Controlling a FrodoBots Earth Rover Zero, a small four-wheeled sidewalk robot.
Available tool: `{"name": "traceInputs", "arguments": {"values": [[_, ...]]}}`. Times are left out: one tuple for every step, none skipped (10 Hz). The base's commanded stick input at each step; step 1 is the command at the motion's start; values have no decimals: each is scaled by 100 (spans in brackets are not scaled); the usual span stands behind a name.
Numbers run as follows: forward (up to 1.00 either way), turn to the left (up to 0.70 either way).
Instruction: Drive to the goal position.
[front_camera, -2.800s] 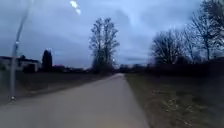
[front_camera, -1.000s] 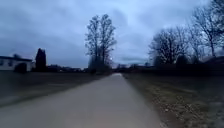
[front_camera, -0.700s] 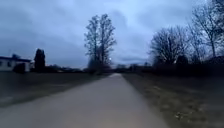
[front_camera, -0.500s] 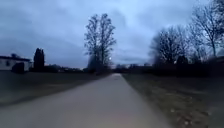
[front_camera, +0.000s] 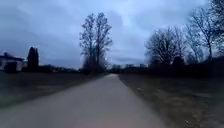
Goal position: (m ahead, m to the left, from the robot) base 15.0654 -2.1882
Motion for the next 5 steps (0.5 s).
{"name": "traceInputs", "arguments": {"values": [[100, 4], [100, 4], [100, 4], [100, 4], [100, 4]]}}
